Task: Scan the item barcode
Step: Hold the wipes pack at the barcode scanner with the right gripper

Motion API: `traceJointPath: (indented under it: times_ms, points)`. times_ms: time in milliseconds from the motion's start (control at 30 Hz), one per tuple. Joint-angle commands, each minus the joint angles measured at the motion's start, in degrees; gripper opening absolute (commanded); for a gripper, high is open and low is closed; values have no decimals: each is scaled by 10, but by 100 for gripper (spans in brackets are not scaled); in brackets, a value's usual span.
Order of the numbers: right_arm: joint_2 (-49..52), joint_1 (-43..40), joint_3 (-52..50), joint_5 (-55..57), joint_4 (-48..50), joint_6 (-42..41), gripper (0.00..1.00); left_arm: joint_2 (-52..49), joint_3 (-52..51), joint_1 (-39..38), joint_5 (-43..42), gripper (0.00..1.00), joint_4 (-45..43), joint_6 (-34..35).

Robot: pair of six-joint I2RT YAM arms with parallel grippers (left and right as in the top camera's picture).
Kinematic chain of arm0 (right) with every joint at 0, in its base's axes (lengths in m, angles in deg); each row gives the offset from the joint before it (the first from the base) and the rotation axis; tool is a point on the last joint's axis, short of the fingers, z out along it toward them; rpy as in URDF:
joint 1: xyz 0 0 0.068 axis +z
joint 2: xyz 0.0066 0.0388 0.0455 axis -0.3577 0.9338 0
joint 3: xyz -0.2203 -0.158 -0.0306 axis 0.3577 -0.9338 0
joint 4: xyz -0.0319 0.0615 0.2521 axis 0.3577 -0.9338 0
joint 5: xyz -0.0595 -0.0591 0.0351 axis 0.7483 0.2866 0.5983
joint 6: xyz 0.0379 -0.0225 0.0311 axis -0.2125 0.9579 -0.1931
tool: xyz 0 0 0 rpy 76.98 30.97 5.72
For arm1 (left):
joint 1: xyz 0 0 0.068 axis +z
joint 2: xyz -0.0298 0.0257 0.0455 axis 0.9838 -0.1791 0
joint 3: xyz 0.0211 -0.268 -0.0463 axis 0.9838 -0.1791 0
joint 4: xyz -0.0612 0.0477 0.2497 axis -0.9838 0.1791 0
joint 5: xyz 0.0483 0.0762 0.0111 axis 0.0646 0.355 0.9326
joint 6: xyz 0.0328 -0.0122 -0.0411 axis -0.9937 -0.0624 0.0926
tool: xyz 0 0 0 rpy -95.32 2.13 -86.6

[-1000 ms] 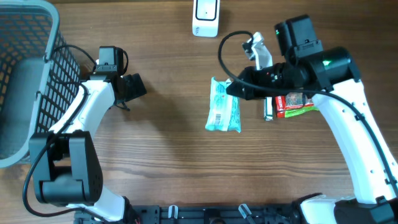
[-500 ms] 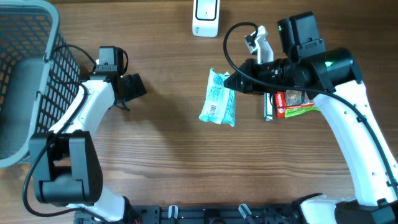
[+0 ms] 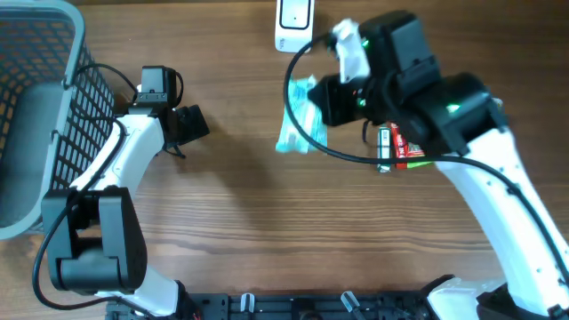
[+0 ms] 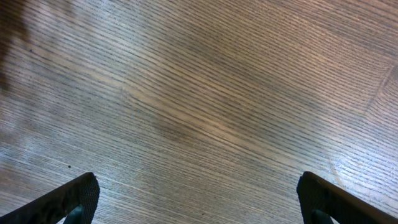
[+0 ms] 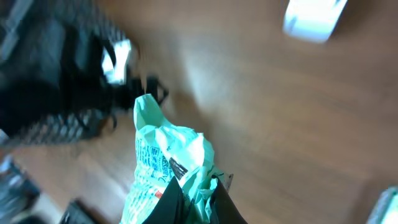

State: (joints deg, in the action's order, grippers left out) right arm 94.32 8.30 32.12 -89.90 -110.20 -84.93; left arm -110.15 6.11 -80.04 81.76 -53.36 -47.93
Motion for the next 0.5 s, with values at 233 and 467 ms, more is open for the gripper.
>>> traceJointPath:
  times_ms: [233, 467]
  points:
    - [191, 7, 343, 106, -92, 65, 4, 14, 7, 3, 15, 100, -1, 5]
    - [273, 38, 352, 287, 31, 88, 4, 14, 7, 3, 15, 100, -1, 5]
